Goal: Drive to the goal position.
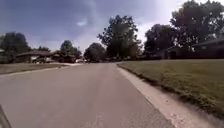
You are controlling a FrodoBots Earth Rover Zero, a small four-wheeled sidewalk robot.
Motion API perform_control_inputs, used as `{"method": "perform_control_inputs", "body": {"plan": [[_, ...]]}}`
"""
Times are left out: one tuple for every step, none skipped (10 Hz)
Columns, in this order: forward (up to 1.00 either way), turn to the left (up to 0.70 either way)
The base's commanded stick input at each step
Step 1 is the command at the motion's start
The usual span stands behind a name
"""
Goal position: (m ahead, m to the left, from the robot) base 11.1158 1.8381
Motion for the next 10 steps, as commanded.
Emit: {"method": "perform_control_inputs", "body": {"plan": [[0.70, 0.03], [0.70, 0.03], [0.70, 0.03], [0.70, 0.03], [0.70, 0.03], [0.70, 0.03], [0.70, 0.03], [0.70, 0.03], [0.70, 0.03], [0.70, 0.03]]}}
